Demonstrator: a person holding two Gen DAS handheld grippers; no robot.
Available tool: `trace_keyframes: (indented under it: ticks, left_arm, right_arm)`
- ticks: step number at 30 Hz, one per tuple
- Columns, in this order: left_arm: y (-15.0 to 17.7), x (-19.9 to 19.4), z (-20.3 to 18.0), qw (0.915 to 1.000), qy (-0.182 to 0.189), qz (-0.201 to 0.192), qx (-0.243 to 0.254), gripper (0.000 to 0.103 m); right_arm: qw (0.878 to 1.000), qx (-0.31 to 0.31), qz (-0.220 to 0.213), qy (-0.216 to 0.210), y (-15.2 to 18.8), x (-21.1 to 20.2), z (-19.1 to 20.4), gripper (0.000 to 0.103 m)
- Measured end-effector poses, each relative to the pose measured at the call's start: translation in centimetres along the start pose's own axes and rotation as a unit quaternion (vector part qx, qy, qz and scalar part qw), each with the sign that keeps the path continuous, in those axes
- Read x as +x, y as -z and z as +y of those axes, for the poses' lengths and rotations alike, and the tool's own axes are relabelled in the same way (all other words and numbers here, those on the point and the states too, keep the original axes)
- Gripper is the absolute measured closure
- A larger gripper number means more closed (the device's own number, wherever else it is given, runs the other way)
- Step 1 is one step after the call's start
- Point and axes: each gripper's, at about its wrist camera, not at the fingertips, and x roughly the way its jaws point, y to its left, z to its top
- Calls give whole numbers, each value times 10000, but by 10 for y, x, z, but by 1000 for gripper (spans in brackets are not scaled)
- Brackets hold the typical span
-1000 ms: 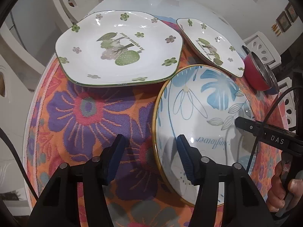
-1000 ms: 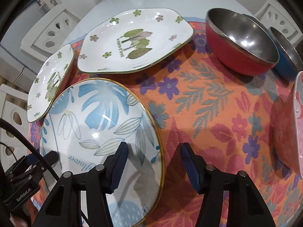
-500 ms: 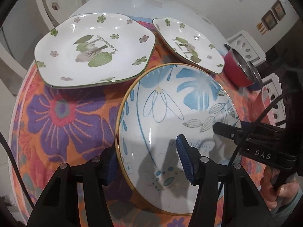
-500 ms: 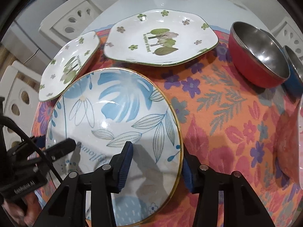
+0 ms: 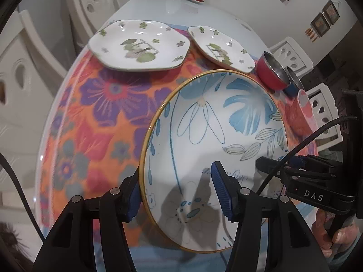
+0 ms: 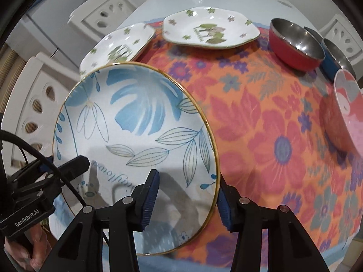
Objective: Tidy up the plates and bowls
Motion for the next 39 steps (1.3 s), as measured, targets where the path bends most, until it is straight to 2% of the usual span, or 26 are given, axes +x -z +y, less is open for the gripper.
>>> trace_keyframes:
  ticks: [9,13,20,25,30,37,38,39]
  left_arm:
    - [32,-6,17,9997,-89,185,-143,51]
    - [37,1,23,9993,41,304,-214,51]
    - [41,9,27,9985,-2,513,-177,51]
    - [39,-8,34,9992,-295,286,-7,50]
    - [31,-27,49,9992,-371,101,-58,50]
    - [-12,-69,51,9977,-294,-612,51,49]
    - [-21,-75,50,9967,-297,-748,92,47]
    - [-29,-79,49,9956,-300,-874,119,42]
  right_arm:
    - [9992,89,388,-74,32,13,17,56]
    - [9987,171,473,26,34,23,17,56]
    - [9988,266,410,35,30,23,19,56]
    - [9992,182,196,280,28,0,16,56]
    - [9991,232,-79,336,23,-25,11,56]
    - [9975,67,-685,140,0,-74,32,56]
    - [9968,0,-800,85,-7,-80,38,54]
    - [9959,-60,-906,37,-13,-84,42,51]
